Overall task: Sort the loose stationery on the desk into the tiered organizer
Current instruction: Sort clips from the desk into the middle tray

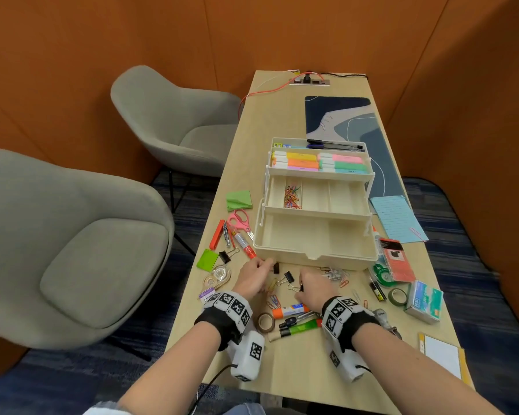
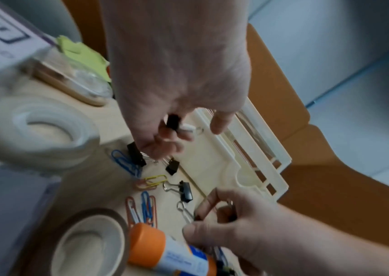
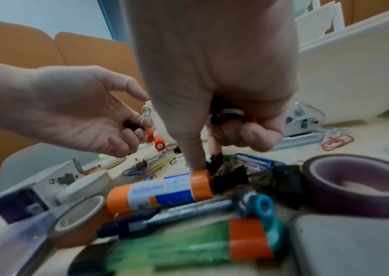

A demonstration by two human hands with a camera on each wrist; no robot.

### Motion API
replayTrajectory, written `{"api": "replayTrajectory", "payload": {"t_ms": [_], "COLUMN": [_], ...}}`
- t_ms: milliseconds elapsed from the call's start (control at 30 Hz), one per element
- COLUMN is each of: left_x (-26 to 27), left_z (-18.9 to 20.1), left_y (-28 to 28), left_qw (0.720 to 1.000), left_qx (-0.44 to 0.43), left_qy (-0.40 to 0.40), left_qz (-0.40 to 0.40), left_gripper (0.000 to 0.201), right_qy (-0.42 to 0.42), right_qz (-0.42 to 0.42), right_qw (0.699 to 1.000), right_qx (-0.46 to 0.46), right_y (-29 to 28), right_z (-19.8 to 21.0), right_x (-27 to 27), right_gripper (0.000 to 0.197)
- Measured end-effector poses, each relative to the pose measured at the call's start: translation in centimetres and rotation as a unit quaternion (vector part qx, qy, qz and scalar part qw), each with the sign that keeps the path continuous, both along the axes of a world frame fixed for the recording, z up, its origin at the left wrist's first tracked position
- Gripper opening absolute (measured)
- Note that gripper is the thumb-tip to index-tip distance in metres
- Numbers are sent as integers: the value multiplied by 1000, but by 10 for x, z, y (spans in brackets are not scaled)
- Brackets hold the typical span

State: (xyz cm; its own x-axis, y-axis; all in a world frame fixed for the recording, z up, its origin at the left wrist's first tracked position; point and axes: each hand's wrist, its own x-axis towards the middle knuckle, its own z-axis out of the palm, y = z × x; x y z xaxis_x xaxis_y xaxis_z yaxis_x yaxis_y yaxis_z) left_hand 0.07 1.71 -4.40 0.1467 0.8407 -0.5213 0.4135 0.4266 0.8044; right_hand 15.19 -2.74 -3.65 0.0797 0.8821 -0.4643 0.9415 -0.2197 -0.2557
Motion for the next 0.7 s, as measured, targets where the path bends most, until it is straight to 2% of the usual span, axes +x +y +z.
{"api": "replayTrajectory", "payload": {"t_ms": [67,167,233,333,433,500,533,633,700], "left_x": [3,13,20,28,30,29,29,29,28], "left_z": [-6,-12,-15,-18,-22,-22,-22,-19,-17], "left_y": [5,8,8,1,-6,-6,-4,-1,-1], "left_qw": [995,977,963,946,932,924,922,917,912], "left_qx": [56,121,149,157,166,180,184,184,186], "left_qy": [79,169,214,275,312,327,331,345,354], "left_qz": [-18,-54,-69,-74,-79,-82,-81,-83,-91], "left_gripper": [33,29,24,27,34,36,37,37,33], "right_qy": [2,31,78,151,231,320,381,551,601], "right_qz": [6,-12,-53,-125,-200,-268,-303,-388,-415], "right_qw": [1000,999,995,980,952,908,872,737,681], "right_qx": [-1,10,24,38,6,-29,-39,-48,-53], "right_y": [2,1,-2,-8,-11,-12,-13,-16,-18], "right_z": [0,-2,-3,-1,-3,-3,-4,0,6], "right_x": [-1,3,7,14,20,23,24,24,22], "right_gripper": [26,29,29,25,33,36,33,16,15]}}
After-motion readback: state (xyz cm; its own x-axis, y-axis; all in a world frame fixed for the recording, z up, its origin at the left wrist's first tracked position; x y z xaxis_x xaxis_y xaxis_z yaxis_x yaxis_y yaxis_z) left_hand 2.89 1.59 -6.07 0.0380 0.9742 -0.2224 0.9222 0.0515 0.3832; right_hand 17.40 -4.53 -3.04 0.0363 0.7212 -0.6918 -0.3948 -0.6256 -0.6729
